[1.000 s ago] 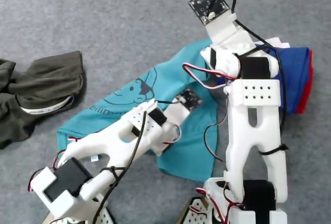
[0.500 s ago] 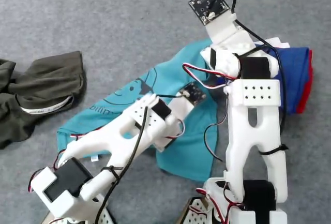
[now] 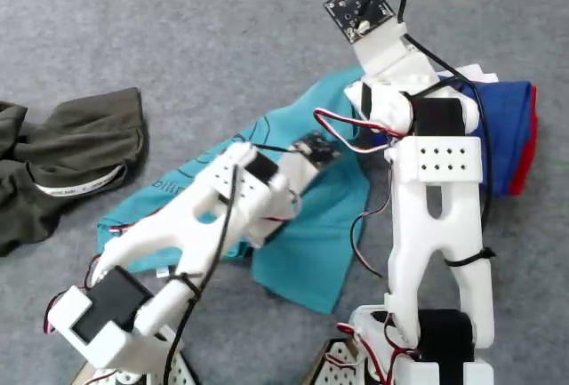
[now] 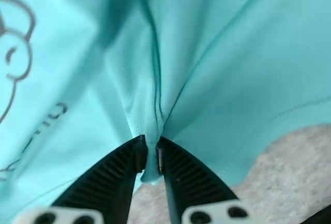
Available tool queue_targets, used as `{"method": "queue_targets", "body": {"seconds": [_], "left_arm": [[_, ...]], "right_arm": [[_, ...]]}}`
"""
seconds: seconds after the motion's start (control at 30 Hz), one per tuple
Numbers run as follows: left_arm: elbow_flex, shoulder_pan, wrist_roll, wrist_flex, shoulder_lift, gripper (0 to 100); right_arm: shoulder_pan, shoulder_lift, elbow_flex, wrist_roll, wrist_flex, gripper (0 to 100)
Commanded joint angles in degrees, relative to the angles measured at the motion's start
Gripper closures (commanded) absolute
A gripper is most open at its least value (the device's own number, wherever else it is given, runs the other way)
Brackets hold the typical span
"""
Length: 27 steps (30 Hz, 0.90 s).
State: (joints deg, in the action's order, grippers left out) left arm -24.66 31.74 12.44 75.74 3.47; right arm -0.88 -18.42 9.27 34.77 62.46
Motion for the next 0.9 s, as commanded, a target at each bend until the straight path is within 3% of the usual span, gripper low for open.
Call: {"method": "queue_targets", "body": {"seconds": [0.0, 0.7, 0.87], "left_arm": [[2.4, -4.1, 1.8, 0.9, 0.4, 96], [2.4, -24.8, 10.5, 1.1, 0.4, 97], [5.3, -30.5, 16.5, 6.8, 0.4, 97]], "right_arm": [[0.7, -1.2, -1.8, -0.1, -0.2, 97.7], [0.7, -1.2, -1.4, 1.8, -0.2, 97.7], [0.7, -1.2, -1.4, 1.8, -0.2, 97.7]]}}
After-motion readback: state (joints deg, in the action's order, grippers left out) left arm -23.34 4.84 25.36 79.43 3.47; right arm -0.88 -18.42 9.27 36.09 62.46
